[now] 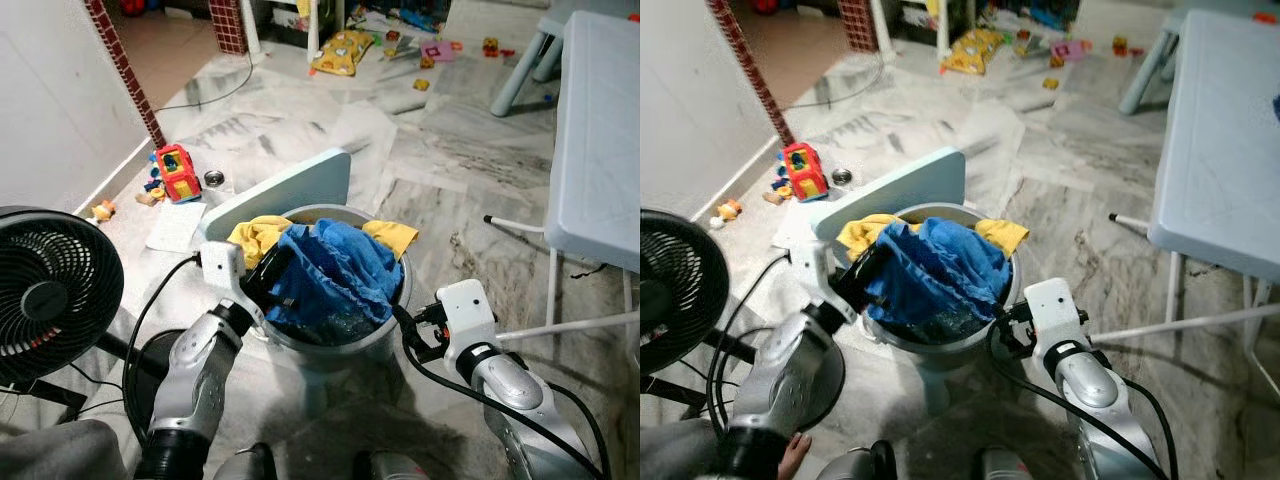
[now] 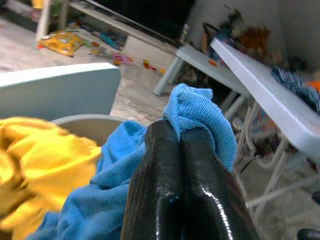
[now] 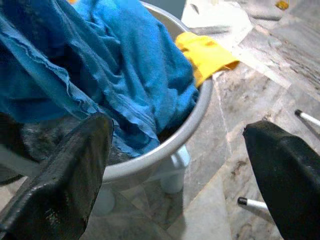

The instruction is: Hang hanger

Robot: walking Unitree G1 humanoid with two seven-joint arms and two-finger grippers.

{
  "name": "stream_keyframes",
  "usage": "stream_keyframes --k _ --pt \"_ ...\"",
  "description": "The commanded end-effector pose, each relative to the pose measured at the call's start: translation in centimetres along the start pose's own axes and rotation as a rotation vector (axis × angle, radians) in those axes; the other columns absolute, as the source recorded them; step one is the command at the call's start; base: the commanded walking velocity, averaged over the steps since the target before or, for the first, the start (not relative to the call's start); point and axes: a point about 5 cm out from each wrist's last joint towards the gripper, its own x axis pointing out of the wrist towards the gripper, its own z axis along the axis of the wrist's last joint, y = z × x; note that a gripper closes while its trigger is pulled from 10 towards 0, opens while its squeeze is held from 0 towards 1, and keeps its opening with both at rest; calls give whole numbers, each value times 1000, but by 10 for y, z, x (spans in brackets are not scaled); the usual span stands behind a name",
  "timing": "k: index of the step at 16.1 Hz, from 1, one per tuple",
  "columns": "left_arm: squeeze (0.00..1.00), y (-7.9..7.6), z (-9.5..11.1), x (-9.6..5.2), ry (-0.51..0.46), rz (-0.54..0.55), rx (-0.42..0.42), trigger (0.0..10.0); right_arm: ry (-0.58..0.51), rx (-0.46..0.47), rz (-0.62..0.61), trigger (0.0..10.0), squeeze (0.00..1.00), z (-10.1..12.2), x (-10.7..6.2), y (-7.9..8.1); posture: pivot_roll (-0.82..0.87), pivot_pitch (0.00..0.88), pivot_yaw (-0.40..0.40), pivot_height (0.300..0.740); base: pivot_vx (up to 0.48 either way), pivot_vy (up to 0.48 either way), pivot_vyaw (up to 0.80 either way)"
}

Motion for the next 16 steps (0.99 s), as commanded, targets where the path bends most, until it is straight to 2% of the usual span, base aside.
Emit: stream_keyframes --k 1,3,6,7,8,12,16 --pt "0 1 6 -3 -21 27 -34 0 -3 -3 10 10000 0 0 1 1 -180 91 12 740 0 0 0" --pt "0 -10 10 -10 -4 40 -81 0 -31 6 -10 10000 0 2 1 -2 -186 75 17 740 0 0 0" --pt "0 -19 11 -14 1 76 -24 0 -104 70 -61 10000 0 10 -1 -6 -183 48 14 740 0 0 0" --pt "0 -23 11 -15 14 73 16 4353 -126 76 -73 10000 0 12 -1 -6 -179 36 11 740 0 0 0" --pt "0 -26 10 -15 27 77 33 10000 -145 95 -82 10000 0 15 1 -6 -176 27 10 740 0 0 0" --pt "0 -37 5 -13 54 63 67 10000 -171 136 -131 10000 0 18 10 -13 -174 0 11 740 0 0 -100" --pt "0 -40 3 -7 70 35 80 10000 -184 166 -144 10000 0 17 15 -9 -191 0 29 740 0 0 -772"
